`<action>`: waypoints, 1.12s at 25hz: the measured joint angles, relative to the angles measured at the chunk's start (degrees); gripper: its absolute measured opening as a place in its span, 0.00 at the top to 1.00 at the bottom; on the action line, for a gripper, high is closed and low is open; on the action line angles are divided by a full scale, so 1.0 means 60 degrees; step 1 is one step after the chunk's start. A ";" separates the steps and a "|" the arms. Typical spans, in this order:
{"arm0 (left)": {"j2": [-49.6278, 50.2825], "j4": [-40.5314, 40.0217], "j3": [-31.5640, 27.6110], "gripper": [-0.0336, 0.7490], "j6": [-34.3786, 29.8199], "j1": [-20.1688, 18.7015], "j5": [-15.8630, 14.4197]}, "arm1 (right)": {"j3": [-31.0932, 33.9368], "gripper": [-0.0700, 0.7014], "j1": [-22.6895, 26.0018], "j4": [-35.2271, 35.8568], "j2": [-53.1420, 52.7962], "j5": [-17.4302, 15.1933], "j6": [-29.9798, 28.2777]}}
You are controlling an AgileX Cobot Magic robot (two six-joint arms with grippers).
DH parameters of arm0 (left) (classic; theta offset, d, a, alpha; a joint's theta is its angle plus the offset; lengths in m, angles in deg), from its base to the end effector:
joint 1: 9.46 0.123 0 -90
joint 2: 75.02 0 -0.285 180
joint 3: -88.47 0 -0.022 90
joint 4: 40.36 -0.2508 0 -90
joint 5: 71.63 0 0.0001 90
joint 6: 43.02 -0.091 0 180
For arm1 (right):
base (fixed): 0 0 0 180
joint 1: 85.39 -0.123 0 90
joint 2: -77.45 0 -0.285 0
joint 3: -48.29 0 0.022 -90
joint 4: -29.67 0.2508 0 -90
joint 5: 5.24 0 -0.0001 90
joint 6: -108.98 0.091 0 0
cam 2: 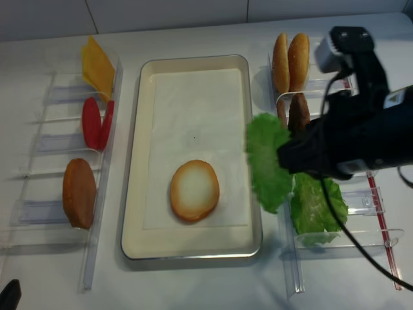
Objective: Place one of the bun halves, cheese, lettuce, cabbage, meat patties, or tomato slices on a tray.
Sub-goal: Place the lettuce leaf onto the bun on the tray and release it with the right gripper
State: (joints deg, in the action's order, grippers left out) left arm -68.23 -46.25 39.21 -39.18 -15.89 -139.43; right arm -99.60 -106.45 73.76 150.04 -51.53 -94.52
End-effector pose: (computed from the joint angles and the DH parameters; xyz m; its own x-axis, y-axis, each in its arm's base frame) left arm -0.0109 0.0099 0.2646 -0.5527 0.0342 -0.8327 0.0175 0.9994 0.0294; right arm 0.1811 0.1188 0.2909 -0.8274 -0.1530 -0.5404 -0.4615 0.7335 0.4989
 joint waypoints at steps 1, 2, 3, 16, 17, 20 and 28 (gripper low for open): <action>0.0000 0.0000 0.0000 0.43 0.0000 0.0000 0.0000 | 0.0000 0.85 -0.0253 0.0021 0.0107 0.0214 0.0054; 0.0000 0.0000 0.0000 0.43 0.0000 0.0000 0.0000 | -0.0021 0.85 -0.0488 0.0045 0.0230 0.0362 0.0108; 0.0000 0.0000 0.0000 0.43 0.0000 0.0000 0.0000 | -0.0081 0.85 -0.0679 0.0059 0.0413 0.0479 0.0145; 0.0000 0.0000 0.0000 0.43 0.0000 0.0000 0.0000 | -0.2892 0.85 -0.2979 0.0817 0.3967 0.1296 0.0212; 0.0000 0.0000 0.0000 0.43 0.0000 0.0000 0.0000 | -0.3150 0.85 -0.3104 0.0859 0.4272 0.1319 0.0212; 0.0000 0.0000 0.0000 0.43 0.0000 0.0000 0.0000 | -0.3847 0.85 -0.3502 0.0900 0.5067 0.1336 0.0238; 0.0000 0.0000 0.0000 0.43 0.0000 0.0000 0.0000 | -0.4480 0.85 -0.3860 0.0585 0.6356 0.1354 0.0627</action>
State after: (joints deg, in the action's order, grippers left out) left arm -68.23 -46.25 39.21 -39.18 -15.89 -139.43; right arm -126.48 -129.60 77.27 188.18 -43.40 -90.75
